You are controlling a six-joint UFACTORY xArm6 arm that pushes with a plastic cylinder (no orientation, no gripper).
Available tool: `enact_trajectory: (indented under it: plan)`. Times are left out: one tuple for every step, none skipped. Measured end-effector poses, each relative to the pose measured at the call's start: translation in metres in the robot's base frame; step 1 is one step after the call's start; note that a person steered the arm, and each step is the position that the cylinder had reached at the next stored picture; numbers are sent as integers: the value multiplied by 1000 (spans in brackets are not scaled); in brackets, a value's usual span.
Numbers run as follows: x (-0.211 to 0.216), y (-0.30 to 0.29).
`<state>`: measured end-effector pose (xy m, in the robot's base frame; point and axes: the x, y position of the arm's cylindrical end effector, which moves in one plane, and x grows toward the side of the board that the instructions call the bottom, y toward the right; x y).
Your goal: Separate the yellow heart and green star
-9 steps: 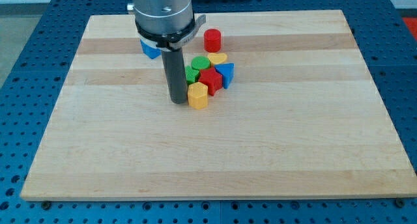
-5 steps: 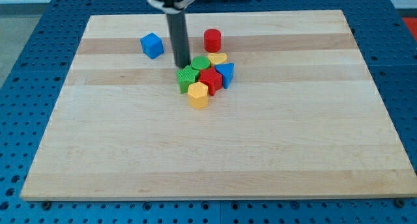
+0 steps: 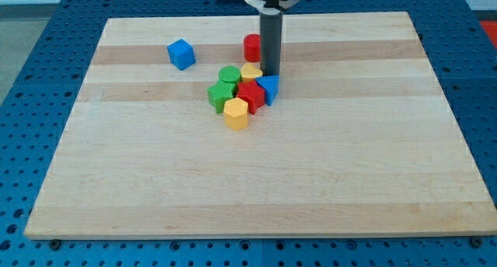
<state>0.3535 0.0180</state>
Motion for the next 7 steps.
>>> enact_trajectory:
  plan:
    - [-25, 12]
    - [-28, 12]
    - [-31, 10]
    - [-33, 3]
    - [-33, -7]
    - [-33, -36]
    - [-26, -52]
